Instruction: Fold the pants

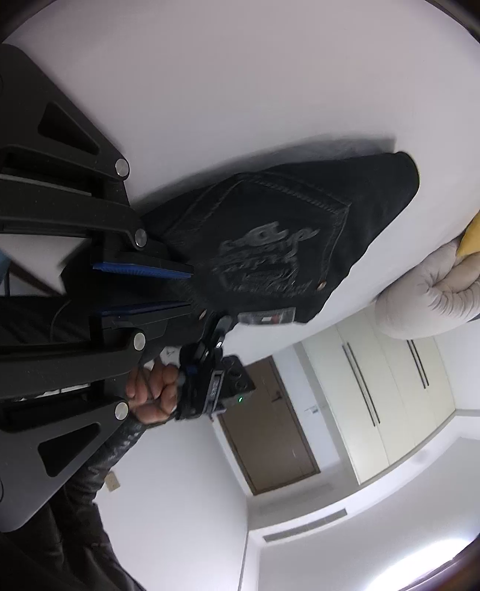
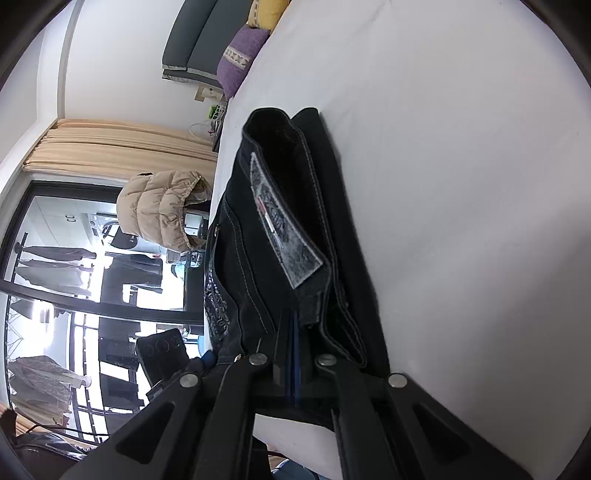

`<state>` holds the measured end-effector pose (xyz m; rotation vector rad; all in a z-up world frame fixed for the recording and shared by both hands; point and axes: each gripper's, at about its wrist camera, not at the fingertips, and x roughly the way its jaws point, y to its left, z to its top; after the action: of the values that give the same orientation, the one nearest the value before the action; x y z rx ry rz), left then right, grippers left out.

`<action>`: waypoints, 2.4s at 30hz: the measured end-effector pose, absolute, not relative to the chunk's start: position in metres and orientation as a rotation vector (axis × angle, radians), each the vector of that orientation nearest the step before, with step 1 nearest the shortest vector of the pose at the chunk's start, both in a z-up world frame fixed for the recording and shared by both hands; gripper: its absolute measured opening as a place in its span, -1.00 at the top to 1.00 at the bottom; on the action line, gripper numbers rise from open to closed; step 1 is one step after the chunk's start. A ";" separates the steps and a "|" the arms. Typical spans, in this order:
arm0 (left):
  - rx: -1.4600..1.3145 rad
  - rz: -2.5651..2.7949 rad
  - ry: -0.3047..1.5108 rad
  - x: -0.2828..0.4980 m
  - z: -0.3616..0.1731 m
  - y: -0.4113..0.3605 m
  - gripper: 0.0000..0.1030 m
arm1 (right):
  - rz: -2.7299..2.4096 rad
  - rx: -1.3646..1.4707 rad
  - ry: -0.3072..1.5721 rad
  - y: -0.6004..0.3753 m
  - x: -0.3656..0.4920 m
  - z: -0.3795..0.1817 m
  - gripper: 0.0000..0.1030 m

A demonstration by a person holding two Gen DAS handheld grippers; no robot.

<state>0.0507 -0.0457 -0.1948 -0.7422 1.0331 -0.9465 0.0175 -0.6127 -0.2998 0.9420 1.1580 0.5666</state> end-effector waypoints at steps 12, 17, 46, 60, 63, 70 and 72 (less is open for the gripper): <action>-0.573 -0.963 1.075 0.030 -0.184 -0.078 0.77 | 0.564 0.917 1.140 -0.606 0.012 -0.291 1.00; -0.601 -0.903 0.980 0.045 -0.141 -0.046 0.76 | 0.586 0.817 1.061 -0.610 0.012 -0.241 -0.02; -0.560 -0.660 1.253 0.131 -0.195 -0.083 0.52 | 0.495 0.541 1.305 -0.561 0.098 -0.252 0.56; -0.418 -0.602 1.042 0.177 -0.127 -0.054 0.63 | 0.586 0.507 1.153 -0.485 0.192 -0.175 0.62; -0.441 -0.566 1.031 0.183 -0.130 -0.049 0.63 | 0.607 0.534 1.143 -0.461 0.235 -0.178 0.62; -0.567 -0.548 1.095 0.215 -0.196 -0.018 0.63 | 0.592 0.562 1.219 -0.435 0.297 -0.230 0.62; -0.556 -0.545 1.123 0.222 -0.216 -0.012 0.62 | 0.567 0.573 1.248 -0.439 0.300 -0.249 0.62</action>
<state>0.2224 -0.0124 -0.2162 -0.5558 1.1232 -0.5451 0.2999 -0.4390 -0.2485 0.5727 1.2483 0.5674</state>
